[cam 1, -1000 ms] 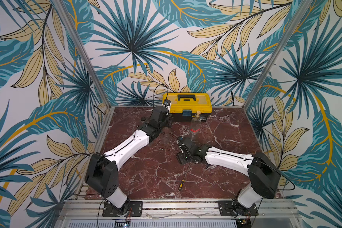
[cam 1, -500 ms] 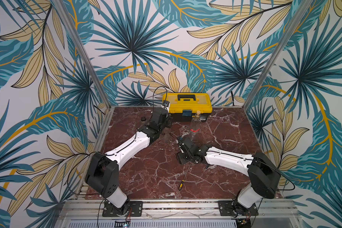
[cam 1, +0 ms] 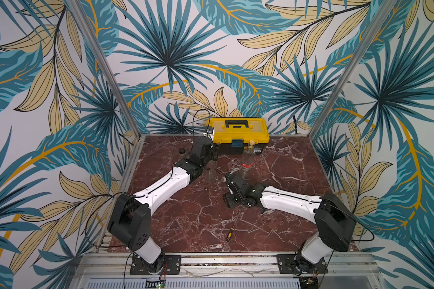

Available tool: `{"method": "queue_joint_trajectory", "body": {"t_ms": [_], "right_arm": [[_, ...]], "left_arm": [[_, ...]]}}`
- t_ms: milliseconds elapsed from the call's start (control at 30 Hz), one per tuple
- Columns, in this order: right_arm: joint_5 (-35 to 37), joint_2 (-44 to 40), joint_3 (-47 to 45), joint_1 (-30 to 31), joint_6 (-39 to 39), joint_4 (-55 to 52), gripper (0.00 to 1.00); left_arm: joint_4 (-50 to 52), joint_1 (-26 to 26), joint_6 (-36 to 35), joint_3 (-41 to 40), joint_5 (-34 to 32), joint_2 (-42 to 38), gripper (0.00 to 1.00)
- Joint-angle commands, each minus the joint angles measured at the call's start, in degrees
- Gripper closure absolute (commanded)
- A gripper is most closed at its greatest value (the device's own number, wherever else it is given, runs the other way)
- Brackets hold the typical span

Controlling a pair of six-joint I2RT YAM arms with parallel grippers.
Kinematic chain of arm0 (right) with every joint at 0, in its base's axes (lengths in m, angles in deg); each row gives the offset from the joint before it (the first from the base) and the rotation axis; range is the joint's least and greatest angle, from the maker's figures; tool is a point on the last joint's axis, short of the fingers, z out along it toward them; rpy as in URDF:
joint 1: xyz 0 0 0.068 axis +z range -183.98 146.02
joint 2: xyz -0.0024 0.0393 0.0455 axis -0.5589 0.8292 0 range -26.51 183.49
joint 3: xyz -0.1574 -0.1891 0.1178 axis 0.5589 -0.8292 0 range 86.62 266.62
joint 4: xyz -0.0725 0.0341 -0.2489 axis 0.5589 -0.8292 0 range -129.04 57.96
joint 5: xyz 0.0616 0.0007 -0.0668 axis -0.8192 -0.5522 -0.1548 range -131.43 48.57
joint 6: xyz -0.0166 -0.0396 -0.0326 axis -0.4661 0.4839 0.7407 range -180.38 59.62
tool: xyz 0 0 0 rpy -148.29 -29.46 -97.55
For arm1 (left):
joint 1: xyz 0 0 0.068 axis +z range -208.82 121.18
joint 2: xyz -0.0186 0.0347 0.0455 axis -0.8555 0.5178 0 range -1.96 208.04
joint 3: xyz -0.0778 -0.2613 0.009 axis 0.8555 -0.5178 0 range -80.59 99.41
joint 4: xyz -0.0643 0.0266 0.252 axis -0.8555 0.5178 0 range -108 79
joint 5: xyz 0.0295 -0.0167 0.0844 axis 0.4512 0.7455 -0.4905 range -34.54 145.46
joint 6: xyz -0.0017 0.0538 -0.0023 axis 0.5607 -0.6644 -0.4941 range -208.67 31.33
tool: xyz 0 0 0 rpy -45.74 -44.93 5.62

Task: Remove the label from the bottle
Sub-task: Place the bottle at the center of the board, then place the label at the center of the board.

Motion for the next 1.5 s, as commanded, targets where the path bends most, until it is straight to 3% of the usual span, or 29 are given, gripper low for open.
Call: {"method": "queue_joint_trajectory", "body": {"t_ms": [0, 167, 333, 567, 833, 1067, 1333, 1467], "right_arm": [[-0.58, -0.19, -0.66, -0.07, 0.67, -0.16, 0.32], [-0.82, -0.91, -0.19, -0.13, 0.81, -0.6, 0.31], [-3.35, -1.93, 1.42, -0.26, 1.04, -2.65, 0.19], [-9.74, -3.23, 2.68, -1.33, -0.43, -4.38, 0.03], [-16.1, -5.81, 2.46, -4.87, -2.86, -4.56, 0.02], [-18.25, -5.8, 2.37, -5.7, -4.49, -4.84, 0.02], [-20.07, -6.8, 1.87, -6.84, -6.53, -4.67, 0.03], [-17.56, -8.21, 2.29, -6.97, -6.47, -7.18, 0.04]], "left_arm": [[-1.28, -0.22, 0.12, -0.77, -1.21, -3.15, 0.4], [-1.28, -0.18, 0.68, -0.91, -3.22, -6.69, 0.36], [-0.64, 0.02, 2.5, -1.83, -1.73, -12.7, 0.36], [8.33, -0.41, 11.58, -7.22, 4.11, -22.54, 0.36], [13.78, -4.7, 20.31, -18.68, 6.51, -31.33, 0.38], [14.19, -8.06, 27.14, -28.12, 8.85, -31.91, 0.38], [13.57, -12.5, 26.09, -30.09, 8.34, -24.67, 0.38], [13.13, -12.92, 26.95, -30.87, 7.17, -25.78, 0.38]]}}
